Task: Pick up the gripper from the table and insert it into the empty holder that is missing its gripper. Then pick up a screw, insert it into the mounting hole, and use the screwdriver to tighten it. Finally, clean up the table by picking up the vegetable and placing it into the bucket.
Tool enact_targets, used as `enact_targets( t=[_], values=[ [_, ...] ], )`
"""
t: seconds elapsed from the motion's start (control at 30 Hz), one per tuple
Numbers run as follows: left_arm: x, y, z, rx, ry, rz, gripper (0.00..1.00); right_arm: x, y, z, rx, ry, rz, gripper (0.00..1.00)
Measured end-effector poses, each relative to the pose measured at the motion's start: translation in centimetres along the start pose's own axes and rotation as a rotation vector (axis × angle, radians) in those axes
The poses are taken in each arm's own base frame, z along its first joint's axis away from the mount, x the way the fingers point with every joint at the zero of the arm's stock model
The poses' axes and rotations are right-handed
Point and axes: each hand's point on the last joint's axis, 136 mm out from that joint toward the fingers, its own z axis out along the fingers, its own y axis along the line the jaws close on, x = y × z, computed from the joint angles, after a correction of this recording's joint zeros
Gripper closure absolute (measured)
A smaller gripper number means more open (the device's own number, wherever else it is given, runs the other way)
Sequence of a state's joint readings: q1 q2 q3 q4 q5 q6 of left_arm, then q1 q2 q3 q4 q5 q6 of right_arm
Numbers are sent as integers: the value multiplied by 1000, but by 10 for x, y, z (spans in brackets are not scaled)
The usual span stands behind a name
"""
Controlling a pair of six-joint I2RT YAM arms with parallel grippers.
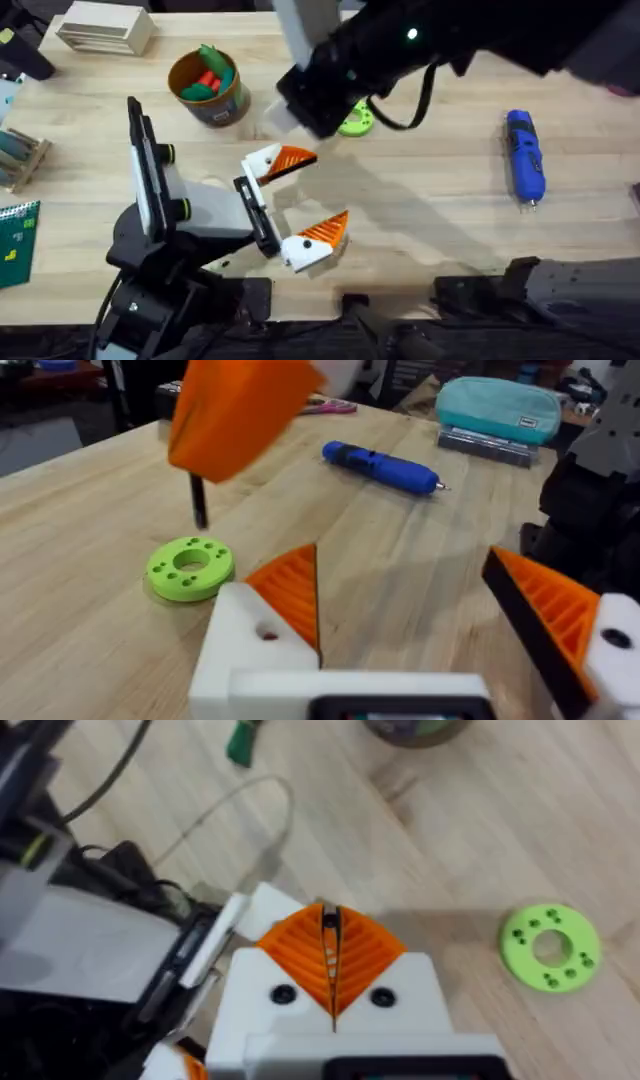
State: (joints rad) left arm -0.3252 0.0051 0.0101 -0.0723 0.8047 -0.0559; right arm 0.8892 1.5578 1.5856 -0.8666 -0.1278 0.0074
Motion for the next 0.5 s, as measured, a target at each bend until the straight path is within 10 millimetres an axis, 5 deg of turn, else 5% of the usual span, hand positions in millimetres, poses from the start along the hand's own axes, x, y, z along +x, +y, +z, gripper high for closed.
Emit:
enact_targets(
  t=[0.5],
  values=[
    [0,0,0,0,0,-1,14,7,41,5,-77,28,-48,995]
  ],
)
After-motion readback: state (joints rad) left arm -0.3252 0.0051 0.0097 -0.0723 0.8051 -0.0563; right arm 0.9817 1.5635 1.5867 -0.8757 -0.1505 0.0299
